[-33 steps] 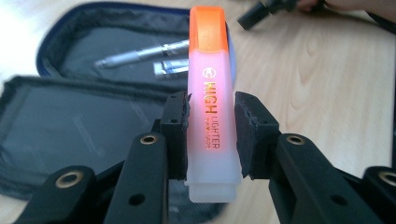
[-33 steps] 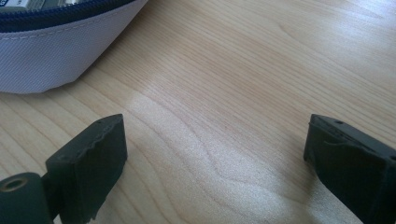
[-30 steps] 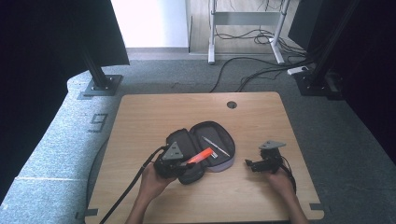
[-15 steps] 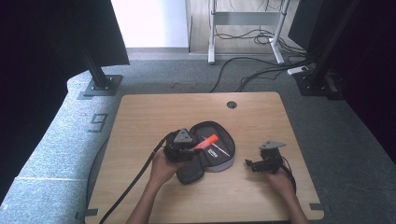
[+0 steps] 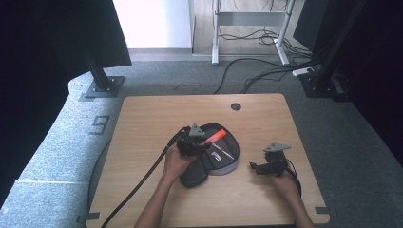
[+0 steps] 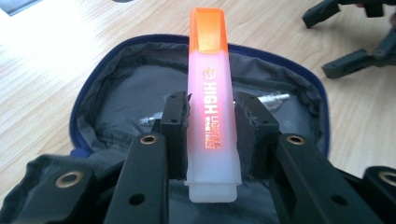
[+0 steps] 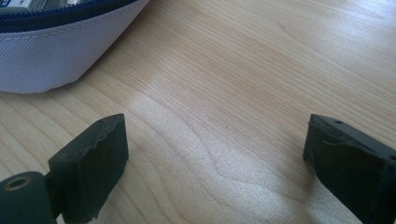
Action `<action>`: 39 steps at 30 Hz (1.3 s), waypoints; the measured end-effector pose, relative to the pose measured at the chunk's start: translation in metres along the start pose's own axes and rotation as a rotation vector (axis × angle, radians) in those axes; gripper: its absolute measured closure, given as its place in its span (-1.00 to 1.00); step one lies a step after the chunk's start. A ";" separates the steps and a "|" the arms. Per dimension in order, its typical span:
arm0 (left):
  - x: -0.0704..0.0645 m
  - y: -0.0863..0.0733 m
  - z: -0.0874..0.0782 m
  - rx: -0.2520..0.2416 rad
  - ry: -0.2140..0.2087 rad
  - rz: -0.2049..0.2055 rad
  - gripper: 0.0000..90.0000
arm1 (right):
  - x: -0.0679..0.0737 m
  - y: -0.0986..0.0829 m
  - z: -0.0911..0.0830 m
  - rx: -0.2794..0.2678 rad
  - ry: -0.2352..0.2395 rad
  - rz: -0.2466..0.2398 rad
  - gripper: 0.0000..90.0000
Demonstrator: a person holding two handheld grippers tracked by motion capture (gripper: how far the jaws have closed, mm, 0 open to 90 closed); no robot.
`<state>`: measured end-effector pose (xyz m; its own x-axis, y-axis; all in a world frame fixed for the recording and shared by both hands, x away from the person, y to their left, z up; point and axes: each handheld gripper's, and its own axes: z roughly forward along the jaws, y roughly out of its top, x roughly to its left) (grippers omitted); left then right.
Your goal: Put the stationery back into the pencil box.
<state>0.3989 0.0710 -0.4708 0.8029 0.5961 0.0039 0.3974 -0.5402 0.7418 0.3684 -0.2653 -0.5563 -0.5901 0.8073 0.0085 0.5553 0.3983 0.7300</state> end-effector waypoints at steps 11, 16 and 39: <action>0.007 -0.007 0.028 0.025 0.000 -0.038 0.48 | 0.000 0.000 0.000 0.000 0.000 0.002 -0.86; 0.007 -0.009 0.036 0.041 -0.001 -0.042 0.48 | 0.000 0.000 0.000 0.000 0.000 0.002 -0.86; 0.006 -0.008 0.028 0.058 0.004 -0.029 -0.01 | 0.000 0.000 0.000 -0.003 0.002 -0.003 -0.84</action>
<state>0.4135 0.0623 -0.4959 0.7888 0.6145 -0.0140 0.4455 -0.5559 0.7017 0.3680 -0.2653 -0.5563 -0.5930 0.8051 0.0079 0.5519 0.3993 0.7321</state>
